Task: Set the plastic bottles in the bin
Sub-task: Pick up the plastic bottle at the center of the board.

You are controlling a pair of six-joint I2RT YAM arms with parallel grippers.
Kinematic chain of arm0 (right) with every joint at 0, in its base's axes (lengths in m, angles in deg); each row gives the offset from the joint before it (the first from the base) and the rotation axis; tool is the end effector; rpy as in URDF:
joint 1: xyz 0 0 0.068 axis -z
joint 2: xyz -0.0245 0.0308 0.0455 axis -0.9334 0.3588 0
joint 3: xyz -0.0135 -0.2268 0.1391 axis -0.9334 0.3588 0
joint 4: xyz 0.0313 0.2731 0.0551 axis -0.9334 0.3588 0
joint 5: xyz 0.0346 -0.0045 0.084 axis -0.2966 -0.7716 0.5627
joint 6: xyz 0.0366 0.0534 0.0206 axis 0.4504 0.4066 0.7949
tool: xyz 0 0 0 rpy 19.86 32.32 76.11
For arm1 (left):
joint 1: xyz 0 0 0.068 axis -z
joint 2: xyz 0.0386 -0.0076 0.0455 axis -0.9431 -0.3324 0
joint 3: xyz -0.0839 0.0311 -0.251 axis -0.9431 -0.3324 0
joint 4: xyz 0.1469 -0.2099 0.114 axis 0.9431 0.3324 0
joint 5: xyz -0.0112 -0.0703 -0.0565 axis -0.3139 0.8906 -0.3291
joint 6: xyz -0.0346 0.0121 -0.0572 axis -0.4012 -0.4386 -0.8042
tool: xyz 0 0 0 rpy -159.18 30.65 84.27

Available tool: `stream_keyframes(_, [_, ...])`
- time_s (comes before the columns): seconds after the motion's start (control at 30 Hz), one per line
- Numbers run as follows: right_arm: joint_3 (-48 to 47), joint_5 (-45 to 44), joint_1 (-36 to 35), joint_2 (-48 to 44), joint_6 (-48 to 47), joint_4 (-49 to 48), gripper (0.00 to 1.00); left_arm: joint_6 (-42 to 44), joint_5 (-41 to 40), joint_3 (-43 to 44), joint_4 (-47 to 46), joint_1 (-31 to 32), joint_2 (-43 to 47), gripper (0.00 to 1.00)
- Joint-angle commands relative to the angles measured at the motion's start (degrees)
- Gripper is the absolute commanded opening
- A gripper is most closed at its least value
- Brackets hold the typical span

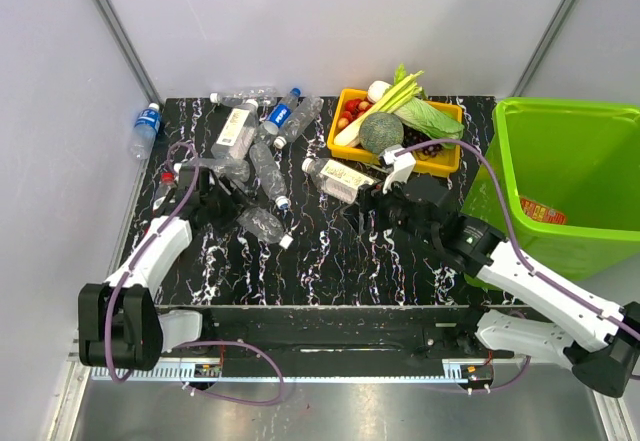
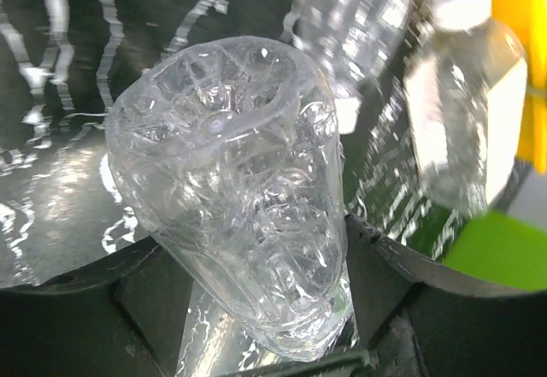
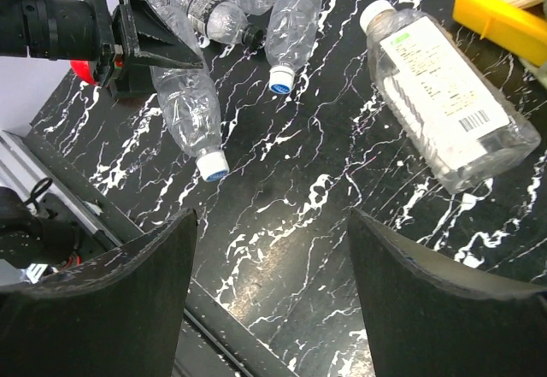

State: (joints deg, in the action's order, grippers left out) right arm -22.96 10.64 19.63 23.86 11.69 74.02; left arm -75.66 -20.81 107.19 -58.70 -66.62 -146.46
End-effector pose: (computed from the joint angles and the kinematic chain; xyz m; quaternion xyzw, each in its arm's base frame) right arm 0.1774 0.1988 0.3371 -0.1944 0.7910 0.2894 0.5027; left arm 0.2706 -0.0291 0.1868 -0.3405 0.8761 -0.2291 0.2528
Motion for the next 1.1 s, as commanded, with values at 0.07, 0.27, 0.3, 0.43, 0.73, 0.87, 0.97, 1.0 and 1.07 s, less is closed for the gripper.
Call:
stream_keyframes(0.07, [-2.7,1.4,0.2,2.4,7.7,-4.8,0.76,16.6,20.7,4.1,-4.4,2.5,4.3,0.47])
stream_keyframes(0.27, [-0.2,7.5,0.2,4.7,13.1,-15.0,0.79,27.0,27.4,10.7,3.6,9.0,7.9,0.47])
stream_keyframes(0.3, [0.0,8.4,0.2,5.3,14.0,-16.7,0.79,28.9,27.3,11.7,5.7,10.8,8.8,0.47])
stream_keyframes(0.43, [-0.6,13.4,0.2,8.9,15.7,-23.4,0.99,32.2,21.2,10.9,6.7,17.2,14.1,0.47])
stream_keyframes(0.73, [-6.5,23.0,-0.4,22.2,19.4,-26.2,0.93,33.0,20.6,8.5,5.5,22.1,20.5,0.48])
stream_keyframes(0.87, [-6.9,25.5,-1.6,25.5,20.7,-32.1,0.92,33.4,19.3,9.2,7.7,22.3,19.2,0.48])
stream_keyframes(0.97, [-8.5,25.7,-2.2,27.4,21.2,-32.9,0.92,33.4,20.4,9.2,7.6,22.7,19.0,0.48])
stream_keyframes(1.0, [-8.9,25.8,-2.3,27.9,21.2,-33.0,0.93,33.4,20.3,9.1,7.6,22.8,19.1,0.48])
stream_keyframes(1.07, [-9.8,25.4,-2.7,29.0,21.5,-33.2,0.93,33.4,20.6,9.1,7.6,22.8,19.6,0.48])
